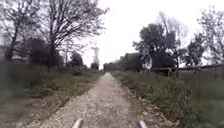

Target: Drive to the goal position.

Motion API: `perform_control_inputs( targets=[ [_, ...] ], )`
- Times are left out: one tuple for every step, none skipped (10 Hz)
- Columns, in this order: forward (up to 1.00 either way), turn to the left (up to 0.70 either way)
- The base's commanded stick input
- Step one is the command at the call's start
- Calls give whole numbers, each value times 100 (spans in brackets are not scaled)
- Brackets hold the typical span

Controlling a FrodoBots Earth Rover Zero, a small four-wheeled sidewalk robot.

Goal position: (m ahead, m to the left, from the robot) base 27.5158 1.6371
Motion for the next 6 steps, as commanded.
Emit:
perform_control_inputs(
  targets=[
    [70, 0],
    [70, 0],
    [69, 0],
    [66, 0],
    [64, 0],
    [63, 0]
  ],
)
